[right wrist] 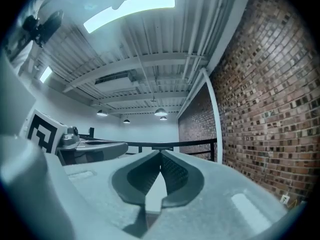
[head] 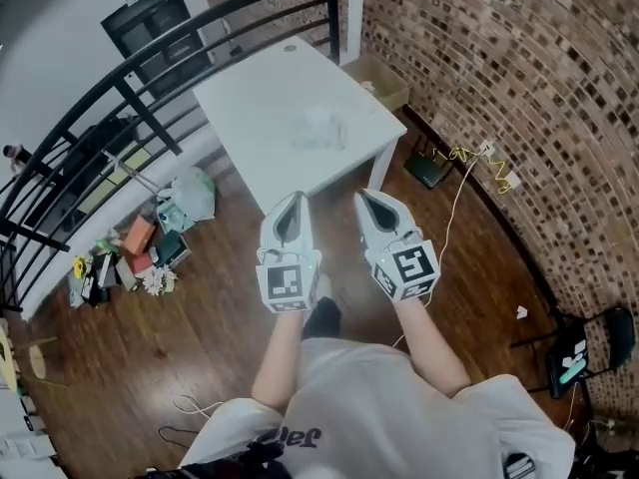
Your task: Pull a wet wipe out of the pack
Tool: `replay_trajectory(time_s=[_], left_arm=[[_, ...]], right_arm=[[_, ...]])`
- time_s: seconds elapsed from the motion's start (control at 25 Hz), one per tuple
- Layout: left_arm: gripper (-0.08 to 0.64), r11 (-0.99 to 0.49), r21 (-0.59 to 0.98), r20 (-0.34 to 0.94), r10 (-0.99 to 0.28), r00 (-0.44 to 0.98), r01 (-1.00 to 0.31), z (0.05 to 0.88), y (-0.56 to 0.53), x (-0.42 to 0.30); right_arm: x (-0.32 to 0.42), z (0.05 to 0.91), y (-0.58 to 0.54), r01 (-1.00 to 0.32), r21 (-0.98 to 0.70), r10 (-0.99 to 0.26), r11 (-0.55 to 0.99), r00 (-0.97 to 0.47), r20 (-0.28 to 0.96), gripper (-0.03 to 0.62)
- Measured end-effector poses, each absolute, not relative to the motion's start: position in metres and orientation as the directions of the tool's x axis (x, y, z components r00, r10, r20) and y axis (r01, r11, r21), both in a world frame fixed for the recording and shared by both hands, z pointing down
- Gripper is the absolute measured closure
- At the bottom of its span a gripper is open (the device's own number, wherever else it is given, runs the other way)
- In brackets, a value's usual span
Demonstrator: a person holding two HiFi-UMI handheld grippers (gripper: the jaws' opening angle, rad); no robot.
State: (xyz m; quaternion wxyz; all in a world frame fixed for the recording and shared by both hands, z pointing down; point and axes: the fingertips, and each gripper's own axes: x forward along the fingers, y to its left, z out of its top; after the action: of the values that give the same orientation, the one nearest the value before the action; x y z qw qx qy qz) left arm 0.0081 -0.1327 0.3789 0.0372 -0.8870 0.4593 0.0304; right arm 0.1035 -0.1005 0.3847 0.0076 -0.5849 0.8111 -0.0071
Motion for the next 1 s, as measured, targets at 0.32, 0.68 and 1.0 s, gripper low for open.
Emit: replay_trajectory(time_s=[0.32,0.68,1.0], left_arm=[[0.548,-0.621,0.040,-0.064,-0.783,0.618,-0.783,0.370,-0.283,0.017],[0.548,-0.657,0.022,-0.012,-0.754,0.657,-0.753,0.411,-0.332,0.045],[0.548,-0.647,0.032,0.073,-0.759,0.647,-0.762,0.455,-0.389,0.039]], right_arm=[[0.102,0.385,-0.250,-0.972,-0.011,-0.971,0.235,-0.235,0.038,0.605],[0.132,0.424,-0.303,-0.965,-0.032,-0.958,0.260,-0.262,0.118,0.604],[0.194,0.466,-0.368,-0.916,0.064,-0.887,0.396,-0.364,0.286,0.605]])
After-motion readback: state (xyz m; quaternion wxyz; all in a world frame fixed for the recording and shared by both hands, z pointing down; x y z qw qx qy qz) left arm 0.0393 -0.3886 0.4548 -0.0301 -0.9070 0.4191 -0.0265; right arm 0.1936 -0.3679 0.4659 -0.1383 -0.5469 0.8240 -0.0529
